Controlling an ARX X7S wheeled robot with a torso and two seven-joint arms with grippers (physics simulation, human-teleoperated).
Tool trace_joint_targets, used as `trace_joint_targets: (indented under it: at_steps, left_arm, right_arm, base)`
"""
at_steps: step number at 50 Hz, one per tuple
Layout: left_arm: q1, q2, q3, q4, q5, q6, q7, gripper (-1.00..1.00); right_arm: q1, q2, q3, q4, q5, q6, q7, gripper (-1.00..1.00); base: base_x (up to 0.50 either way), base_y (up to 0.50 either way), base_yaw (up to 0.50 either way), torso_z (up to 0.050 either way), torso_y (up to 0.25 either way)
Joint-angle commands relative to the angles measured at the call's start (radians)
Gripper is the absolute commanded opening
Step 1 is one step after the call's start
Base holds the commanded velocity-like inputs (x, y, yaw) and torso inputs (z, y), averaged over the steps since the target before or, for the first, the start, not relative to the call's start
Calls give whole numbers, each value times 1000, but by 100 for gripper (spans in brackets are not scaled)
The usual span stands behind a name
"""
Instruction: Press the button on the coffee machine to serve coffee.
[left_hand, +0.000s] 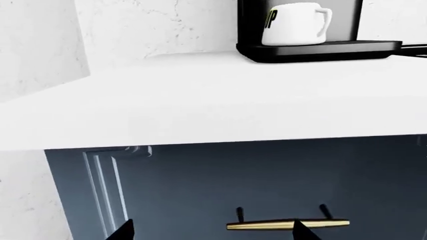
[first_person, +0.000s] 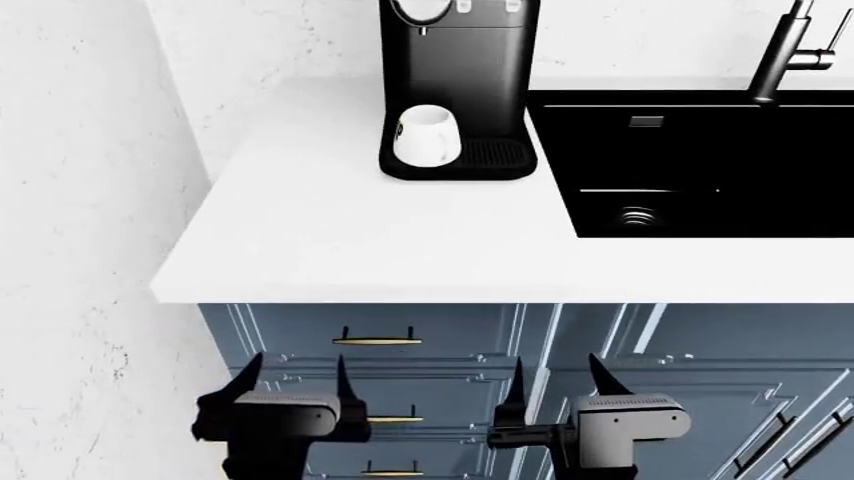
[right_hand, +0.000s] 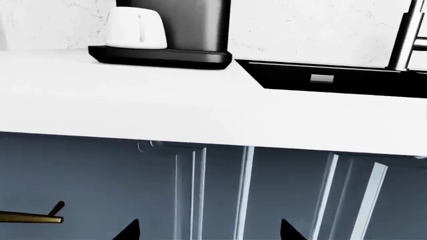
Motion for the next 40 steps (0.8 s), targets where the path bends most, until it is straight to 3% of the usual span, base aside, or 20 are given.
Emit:
trace_joint_targets:
  at_steps: [1, 17, 40]
  left_arm:
    - [-19, 7, 24, -5, 8, -13, -18, 100]
    - [1, -13, 24, 13, -20, 37, -17, 100]
    - [-7, -26, 46, 9, -16, 41, -35, 100]
  right_arm:
    - [2, 7, -8, 2, 9, -4, 9, 100]
    - [2, 18, -20, -2, 13, -4, 23, 100]
    - [4, 29, -35, -3, 21, -3, 40, 100]
  base:
    - [0, 0, 0, 0, 0]
    - [0, 0, 0, 0, 0]
    - [0, 0, 0, 49, 0]
